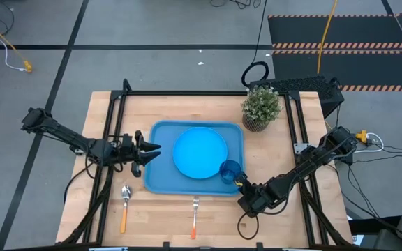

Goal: Pick and place plate/cup/fork/spoon on tray
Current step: Move the blue tray to the center of the table

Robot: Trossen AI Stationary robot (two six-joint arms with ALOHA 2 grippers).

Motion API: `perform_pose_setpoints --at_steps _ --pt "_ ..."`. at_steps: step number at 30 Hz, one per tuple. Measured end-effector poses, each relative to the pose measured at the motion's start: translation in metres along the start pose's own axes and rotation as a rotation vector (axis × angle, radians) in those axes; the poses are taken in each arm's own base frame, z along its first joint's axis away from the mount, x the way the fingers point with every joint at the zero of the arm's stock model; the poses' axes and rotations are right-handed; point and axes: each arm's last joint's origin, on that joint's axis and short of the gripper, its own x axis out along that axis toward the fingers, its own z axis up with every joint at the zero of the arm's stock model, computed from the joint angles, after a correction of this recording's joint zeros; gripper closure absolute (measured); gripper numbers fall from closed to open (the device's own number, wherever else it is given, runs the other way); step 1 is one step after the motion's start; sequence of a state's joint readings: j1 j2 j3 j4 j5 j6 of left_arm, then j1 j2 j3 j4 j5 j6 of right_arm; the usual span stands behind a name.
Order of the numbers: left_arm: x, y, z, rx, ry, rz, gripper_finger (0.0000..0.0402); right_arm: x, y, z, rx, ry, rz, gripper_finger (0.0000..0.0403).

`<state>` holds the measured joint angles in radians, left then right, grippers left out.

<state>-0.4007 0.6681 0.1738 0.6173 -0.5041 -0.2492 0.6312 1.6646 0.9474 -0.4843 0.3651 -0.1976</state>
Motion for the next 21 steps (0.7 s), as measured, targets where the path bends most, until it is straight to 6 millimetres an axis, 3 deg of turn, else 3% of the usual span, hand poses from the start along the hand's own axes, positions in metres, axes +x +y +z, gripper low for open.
perform_pose_setpoints --at_steps 4,12,21 --pt "0.002 0.000 -0.002 0.007 0.011 0.002 0.0266 0.000 0.000 0.000 -0.019 -0.001 -0.001 0.0376" --pt "0.004 -0.001 -0.003 0.049 0.000 0.002 0.0266 -0.002 -0.001 0.002 -0.020 -0.026 -0.024 0.0317" --pt "0.006 0.001 0.004 0.168 -0.065 0.018 0.0266 -0.026 -0.006 0.003 0.058 -0.095 -0.096 0.0284"
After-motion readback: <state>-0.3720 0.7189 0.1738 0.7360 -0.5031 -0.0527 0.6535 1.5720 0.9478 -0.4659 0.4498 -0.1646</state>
